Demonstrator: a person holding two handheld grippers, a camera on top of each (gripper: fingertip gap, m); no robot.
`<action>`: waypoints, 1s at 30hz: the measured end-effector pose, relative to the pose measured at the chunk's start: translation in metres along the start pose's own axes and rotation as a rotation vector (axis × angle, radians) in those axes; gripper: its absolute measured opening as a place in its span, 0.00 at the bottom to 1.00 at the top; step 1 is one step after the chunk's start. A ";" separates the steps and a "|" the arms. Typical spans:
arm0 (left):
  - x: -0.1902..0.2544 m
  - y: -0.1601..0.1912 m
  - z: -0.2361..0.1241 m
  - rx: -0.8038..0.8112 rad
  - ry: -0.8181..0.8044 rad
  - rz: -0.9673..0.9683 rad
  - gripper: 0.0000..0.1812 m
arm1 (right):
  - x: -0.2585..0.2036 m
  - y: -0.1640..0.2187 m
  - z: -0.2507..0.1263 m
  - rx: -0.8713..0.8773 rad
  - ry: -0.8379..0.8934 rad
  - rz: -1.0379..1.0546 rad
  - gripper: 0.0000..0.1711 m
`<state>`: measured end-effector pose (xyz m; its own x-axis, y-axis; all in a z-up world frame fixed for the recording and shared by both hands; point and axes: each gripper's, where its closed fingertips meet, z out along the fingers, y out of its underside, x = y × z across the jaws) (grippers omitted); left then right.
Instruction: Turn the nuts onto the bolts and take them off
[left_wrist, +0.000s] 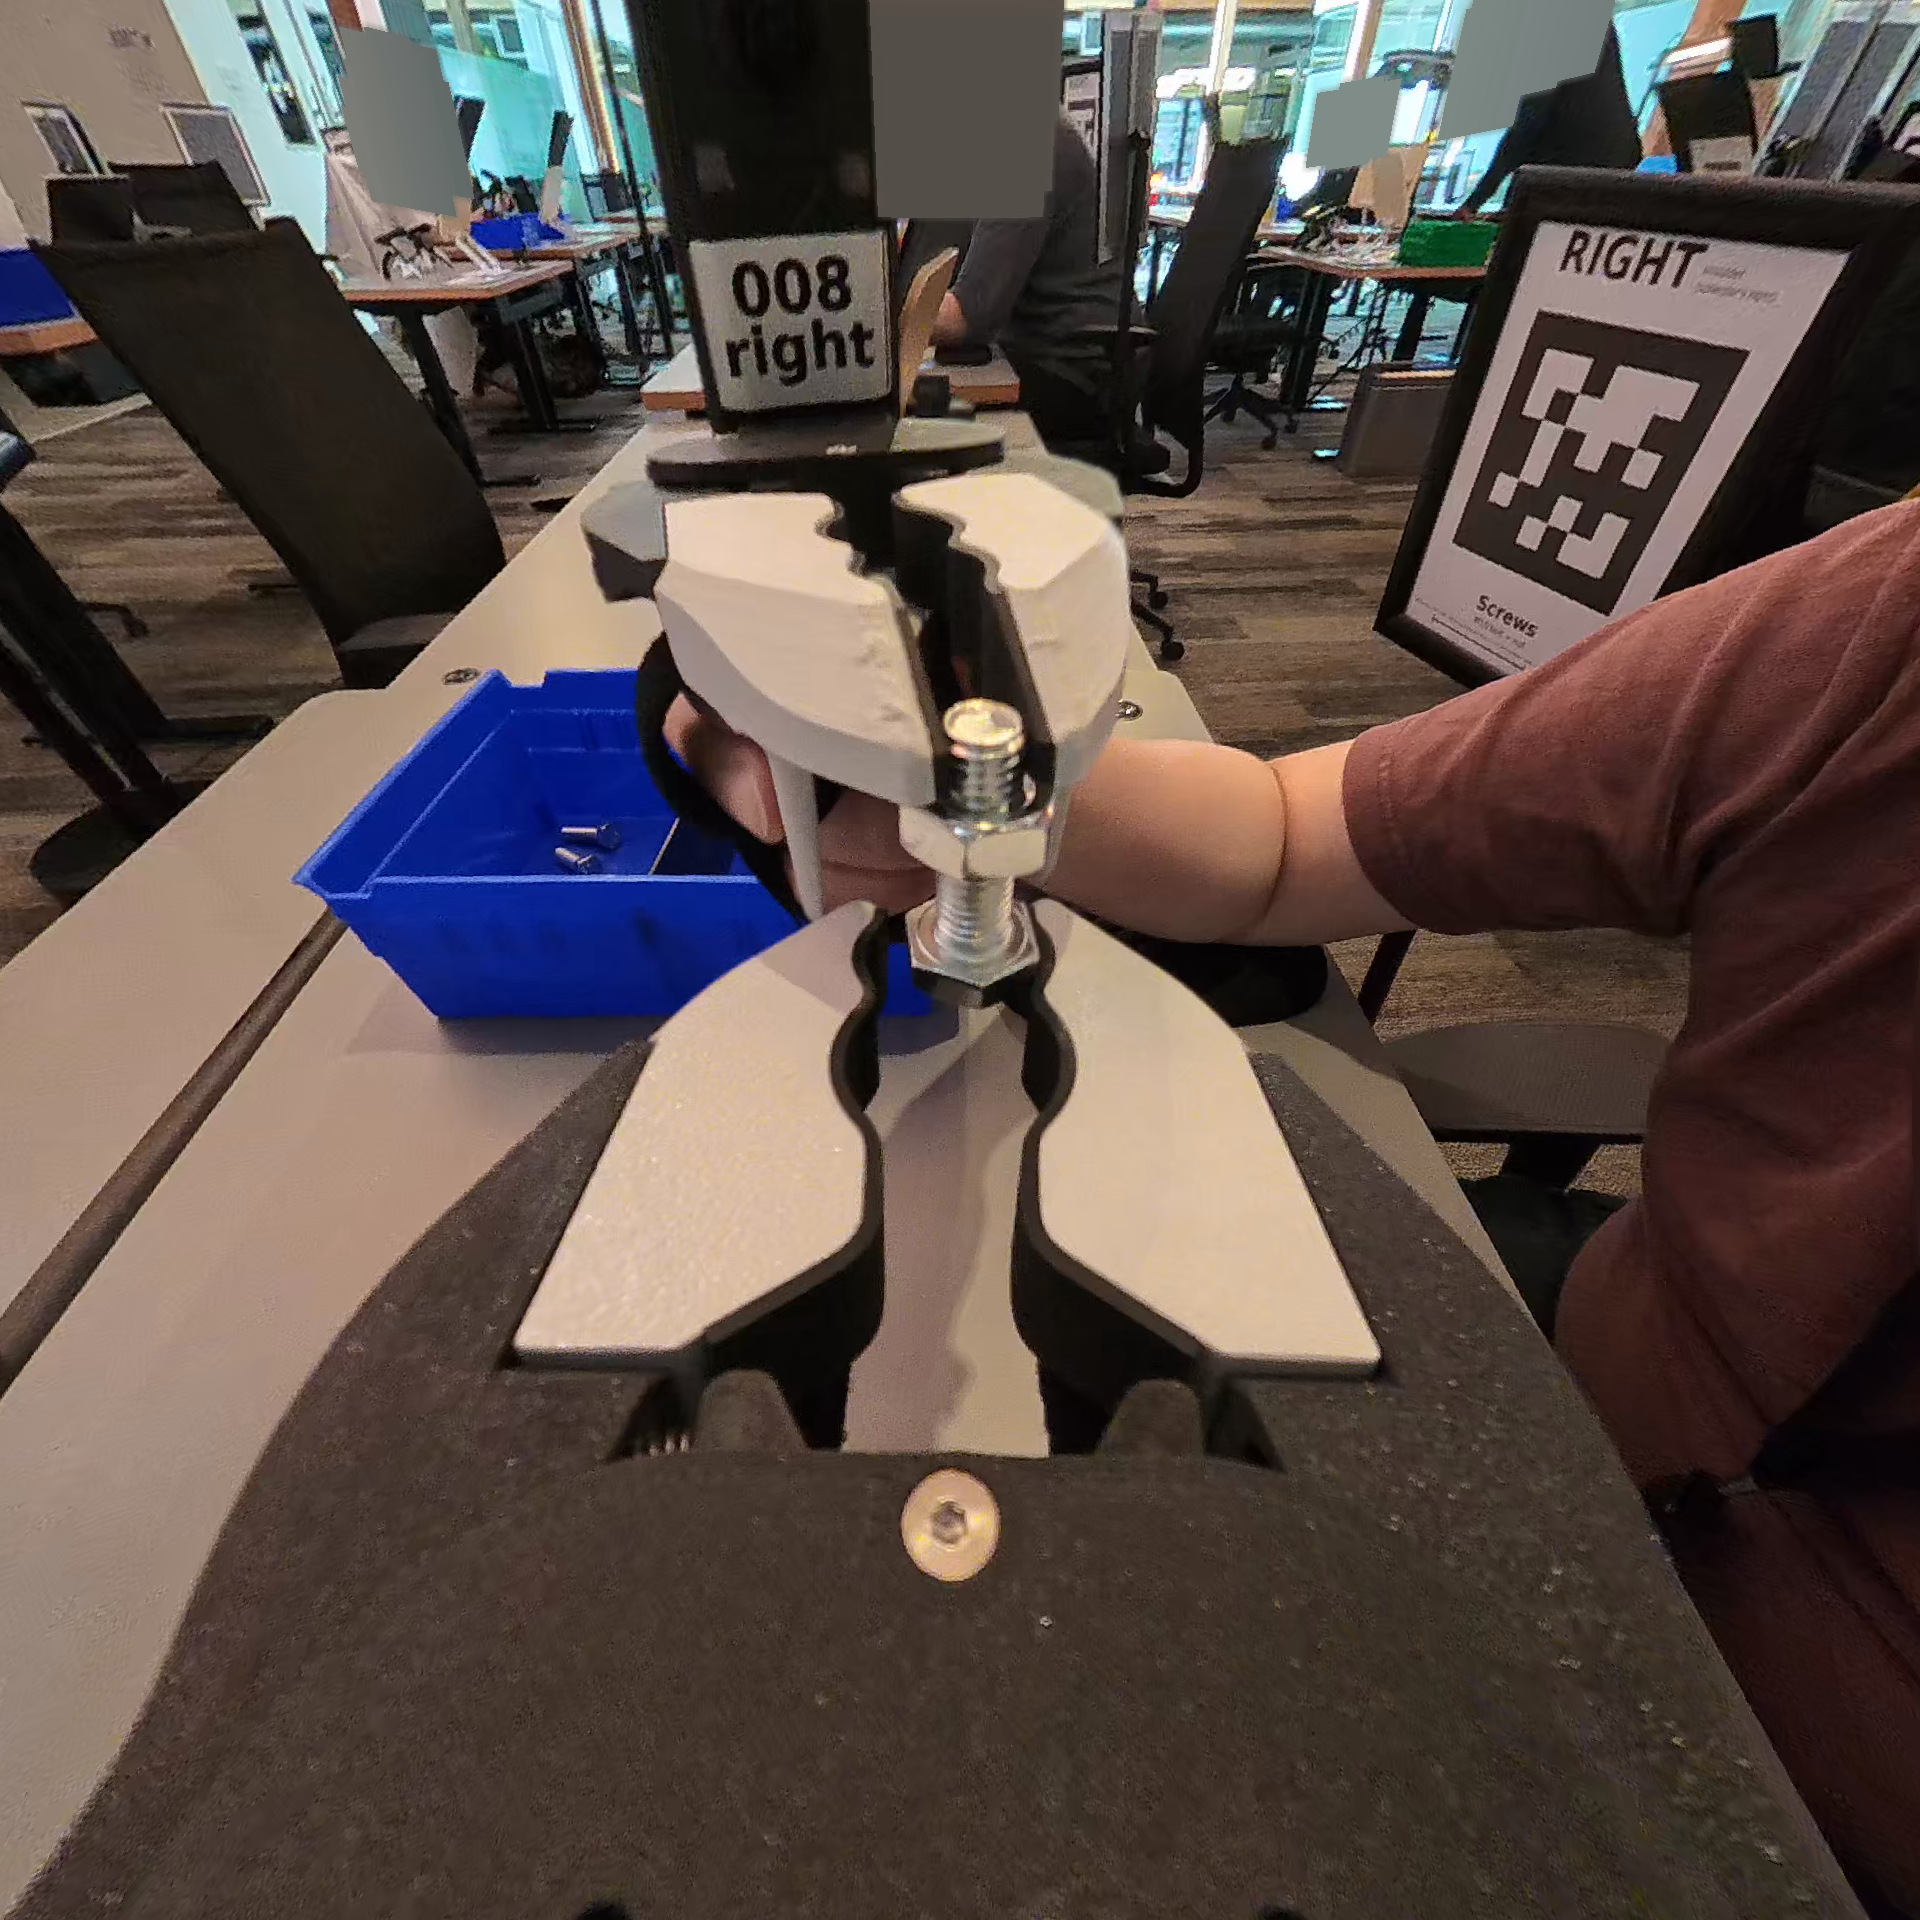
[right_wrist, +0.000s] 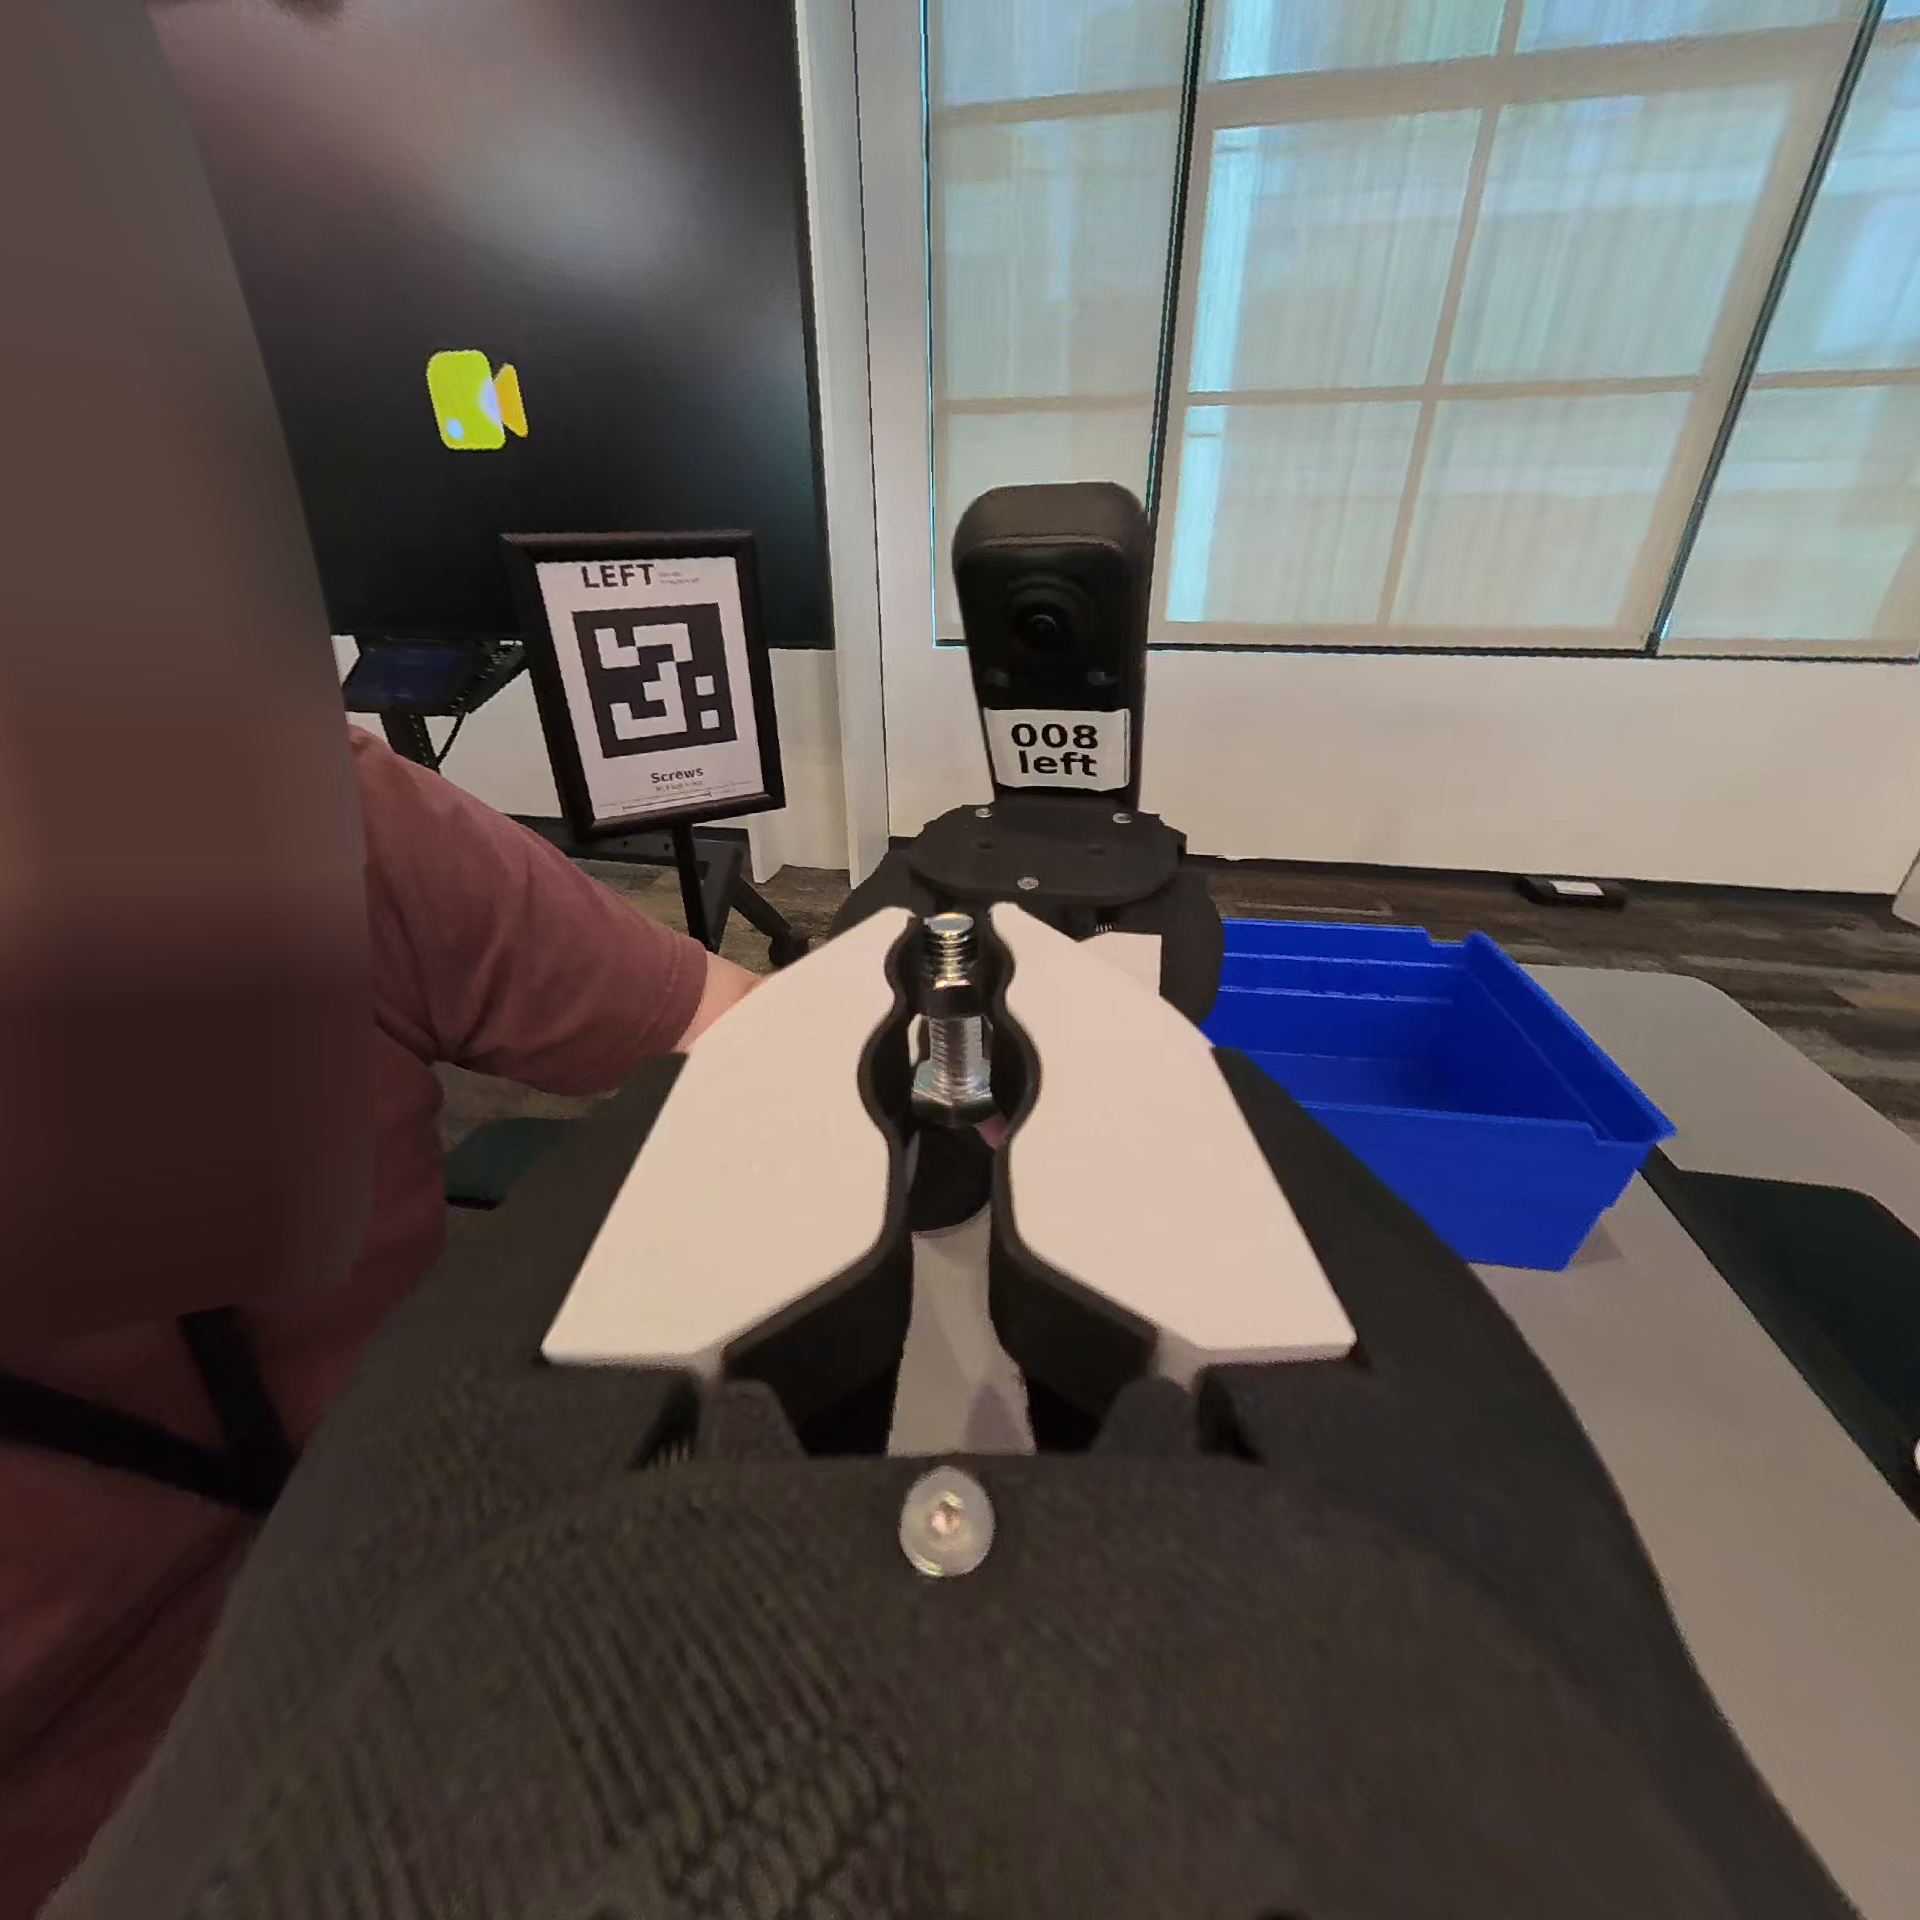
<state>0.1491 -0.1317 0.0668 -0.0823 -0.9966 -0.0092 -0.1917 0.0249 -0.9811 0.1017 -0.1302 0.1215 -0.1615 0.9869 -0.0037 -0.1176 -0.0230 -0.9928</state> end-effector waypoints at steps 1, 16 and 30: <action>0.002 -0.002 0.000 0.011 0.013 -0.002 0.12 | -0.001 0.001 0.001 -0.004 0.000 -0.017 0.06; -0.003 -0.015 -0.008 0.073 -0.051 0.027 0.08 | -0.001 -0.005 -0.001 0.028 0.026 -0.076 0.06; -0.007 -0.013 -0.006 0.043 -0.122 0.071 0.08 | 0.003 -0.008 -0.003 0.084 0.019 -0.011 0.06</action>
<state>0.1461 -0.1244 0.0805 0.0258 -0.9947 -0.0994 -0.1471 0.0946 -0.9846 0.1048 -0.1263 0.1290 -0.1409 0.9900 0.0041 -0.2009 -0.0246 -0.9793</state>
